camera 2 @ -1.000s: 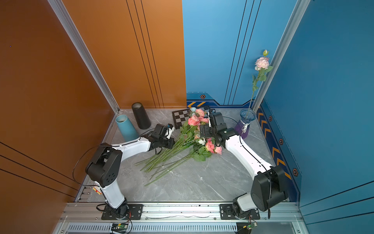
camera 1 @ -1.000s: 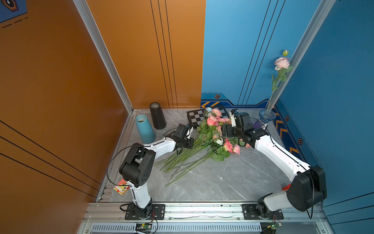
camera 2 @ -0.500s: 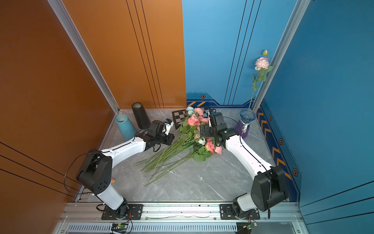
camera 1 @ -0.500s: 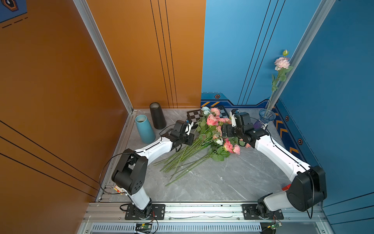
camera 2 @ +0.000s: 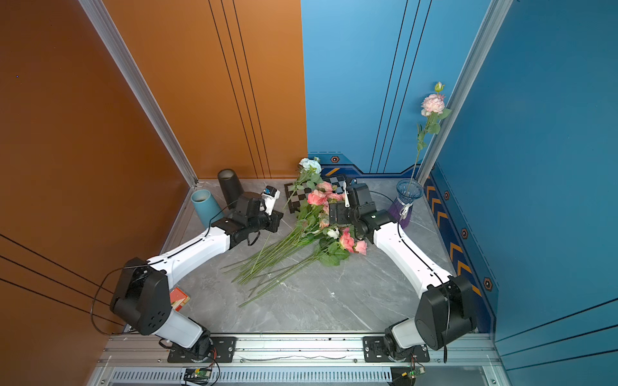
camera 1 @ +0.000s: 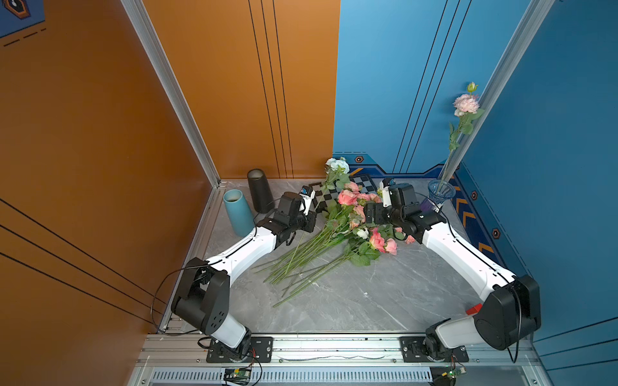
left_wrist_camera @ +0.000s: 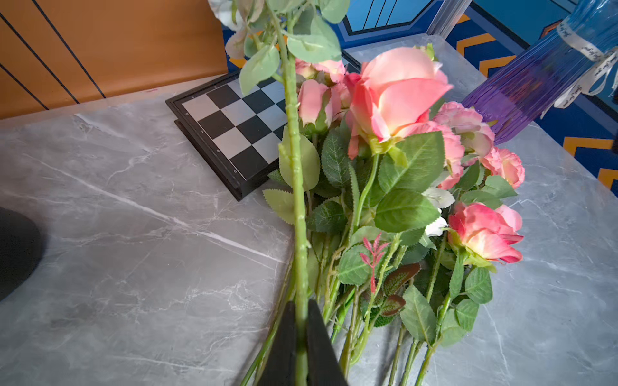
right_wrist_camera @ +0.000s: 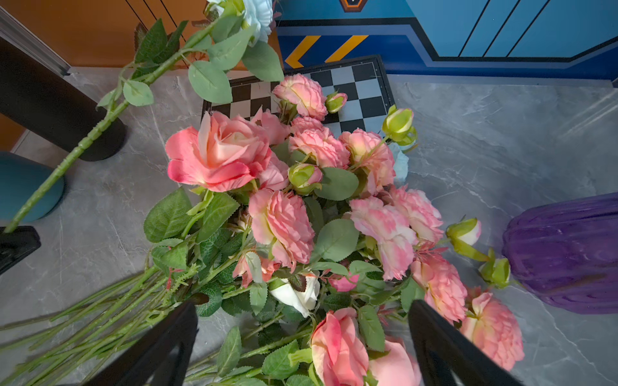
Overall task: Place the pink flowers into the vase
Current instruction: Place the flower at the center of the board.
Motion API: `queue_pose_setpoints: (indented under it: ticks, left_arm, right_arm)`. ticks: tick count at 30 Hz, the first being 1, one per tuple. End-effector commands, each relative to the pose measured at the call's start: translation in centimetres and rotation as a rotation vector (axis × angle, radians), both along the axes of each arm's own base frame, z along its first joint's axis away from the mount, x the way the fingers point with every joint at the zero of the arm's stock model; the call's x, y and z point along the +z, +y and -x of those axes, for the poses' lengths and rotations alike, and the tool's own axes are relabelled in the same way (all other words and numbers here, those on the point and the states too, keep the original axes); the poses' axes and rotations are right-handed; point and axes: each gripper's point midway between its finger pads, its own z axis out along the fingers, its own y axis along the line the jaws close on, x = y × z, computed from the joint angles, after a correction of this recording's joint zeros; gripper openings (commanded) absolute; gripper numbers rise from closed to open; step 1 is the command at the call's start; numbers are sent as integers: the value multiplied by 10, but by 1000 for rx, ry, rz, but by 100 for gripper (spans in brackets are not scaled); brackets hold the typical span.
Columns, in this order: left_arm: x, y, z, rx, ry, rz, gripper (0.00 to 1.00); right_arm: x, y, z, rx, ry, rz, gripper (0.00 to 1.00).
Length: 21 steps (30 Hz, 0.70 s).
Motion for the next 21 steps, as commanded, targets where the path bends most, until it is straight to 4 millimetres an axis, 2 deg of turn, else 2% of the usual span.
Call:
queue_pose_setpoints:
  ticks: [1,5,8,14,21]
  left_arm:
    - [6,13,-3,30,-35,-56,0]
    - [-34,35,8,59,116,-207,0]
    - [-52,49,16,91,128,-268,0]
    - [-75,68,7,166,146,-375,0]
    - [-108,83,11,228,228,-414,0]
  right_arm:
    - [18,4,-4,0,-32,-46,100]
    - [16,5,-4,3,-27,-46,100]
    - [12,5,-4,3,-20,-45,100]
    - [7,9,-5,19,-5,-52,100]
    - [2,4,-4,12,0,-45,100]
